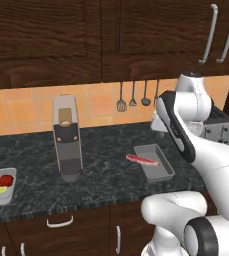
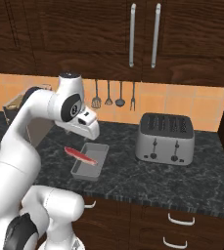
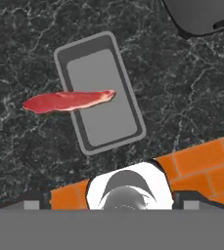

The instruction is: Take the meat container that has the steak and place it on the second highest rack of the freezer. Then take the vegetable container that has the lemon wedge and bell pepper and place it on the highest rack of the freezer.

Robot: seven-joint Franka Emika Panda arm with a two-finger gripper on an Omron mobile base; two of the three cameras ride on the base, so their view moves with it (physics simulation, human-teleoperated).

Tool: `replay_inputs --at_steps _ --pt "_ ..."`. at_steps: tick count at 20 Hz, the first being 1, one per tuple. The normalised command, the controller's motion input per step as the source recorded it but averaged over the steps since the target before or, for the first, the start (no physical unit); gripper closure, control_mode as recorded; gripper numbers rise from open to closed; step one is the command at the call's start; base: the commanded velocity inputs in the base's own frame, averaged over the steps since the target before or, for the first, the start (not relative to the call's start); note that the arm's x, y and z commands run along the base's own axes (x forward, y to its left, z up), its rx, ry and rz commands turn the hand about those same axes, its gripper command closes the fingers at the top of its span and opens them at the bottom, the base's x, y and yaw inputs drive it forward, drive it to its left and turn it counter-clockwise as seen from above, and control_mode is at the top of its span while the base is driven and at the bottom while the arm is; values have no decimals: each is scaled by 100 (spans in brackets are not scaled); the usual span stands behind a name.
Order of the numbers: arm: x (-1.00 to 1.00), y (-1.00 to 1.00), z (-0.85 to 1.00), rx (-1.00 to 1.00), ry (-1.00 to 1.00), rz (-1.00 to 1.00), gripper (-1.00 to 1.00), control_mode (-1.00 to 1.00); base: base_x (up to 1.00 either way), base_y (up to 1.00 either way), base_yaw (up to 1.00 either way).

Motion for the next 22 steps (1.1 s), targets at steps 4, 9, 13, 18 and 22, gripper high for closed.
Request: replay_inputs --at_steps 4,9,13,18,22 --pt "28 -18 -66 13 14 -30 -100 -100 0 0 0" --pt "44 -2 -70 6 6 -23 -100 -100 0 0 0" --pt "23 -1 -78 -7 0 -9 -100 -100 0 0 0" --pt "-20 0 -68 -10 2 -13 -100 -100 0 0 0" --pt "-1 0 -56 -4 13 -14 -100 -100 0 0 0"
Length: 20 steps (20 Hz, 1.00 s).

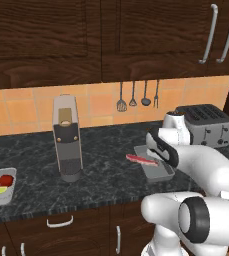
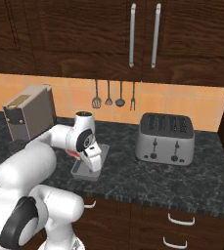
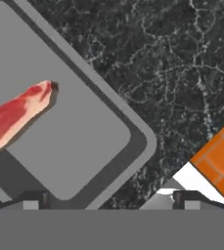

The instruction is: Take the meat container that has the steak and place it on the second highest rack of the freezer. Then take the vegetable container that has the lemon wedge and bell pepper and place it on the highest rack of the freezer.

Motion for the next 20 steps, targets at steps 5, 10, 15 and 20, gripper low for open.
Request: replay_inputs --at_steps 5,10,15,20 --pt "2 0 -42 0 10 -1 -100 -100 0 0 0" --pt "4 0 -46 0 0 0 -100 -100 0 0 0" --pt "1 0 -32 0 0 0 -100 -100 0 0 0" --pt "0 0 -18 0 0 0 -100 -100 0 0 0"
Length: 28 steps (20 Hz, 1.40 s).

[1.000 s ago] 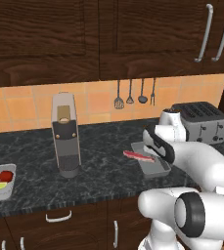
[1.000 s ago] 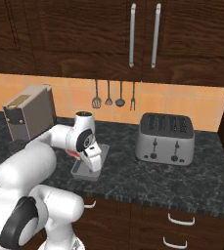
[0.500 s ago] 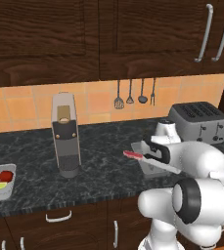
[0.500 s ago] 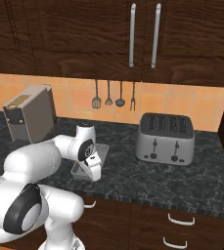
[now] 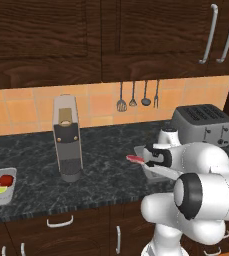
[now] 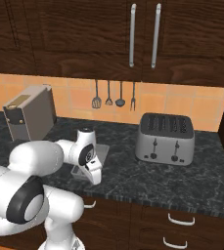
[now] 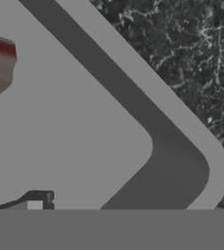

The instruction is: Take the meat container that has the steak and place it on the second highest rack of the freezer. Then take the vegetable container that has the lemon wedge and bell pepper and place it on the highest rack of the freezer.

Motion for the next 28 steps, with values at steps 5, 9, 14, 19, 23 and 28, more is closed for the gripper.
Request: replay_inputs --at_steps 5,9,14,19,23,28 --pt "0 0 0 0 0 0 -100 -100 0 0 0" --pt "0 0 0 0 0 0 100 -100 0 0 0" --pt "0 0 0 0 0 0 100 -100 0 0 0" --pt "-1 0 0 0 0 0 100 -100 0 0 0" --pt "-5 -2 0 0 1 0 100 -100 0 0 0" --pt "-16 -2 38 0 0 -14 100 -100 0 0 0"
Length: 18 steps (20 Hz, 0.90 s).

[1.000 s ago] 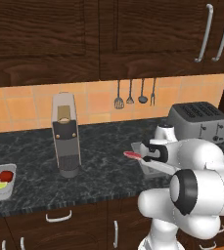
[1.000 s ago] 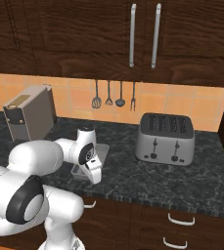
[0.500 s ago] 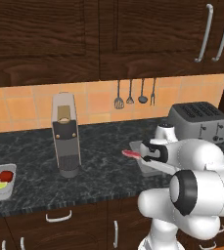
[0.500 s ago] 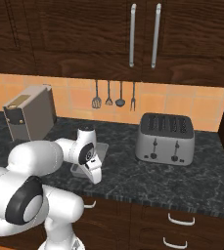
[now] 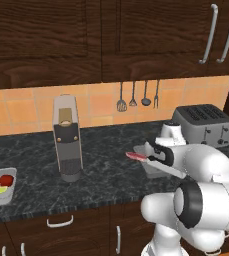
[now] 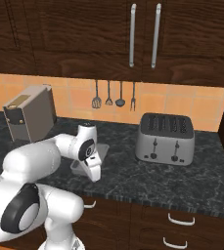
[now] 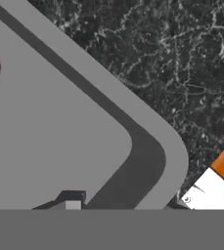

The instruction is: Take the meat container that has the steak and place it on the second highest rack of the freezer. Then take the vegetable container that has the lemon wedge and bell pepper and place it on the highest rack of the freezer.

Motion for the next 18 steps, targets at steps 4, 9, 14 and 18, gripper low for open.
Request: replay_inputs --at_steps 4,9,14,18 --pt "-14 0 68 0 0 -22 100 -100 0 0 0" --pt "-14 0 61 0 -4 -25 100 -100 0 0 0" --pt "-20 0 58 0 -8 -32 100 -100 0 0 0" --pt "-32 0 53 0 -9 -39 100 -100 0 0 0"
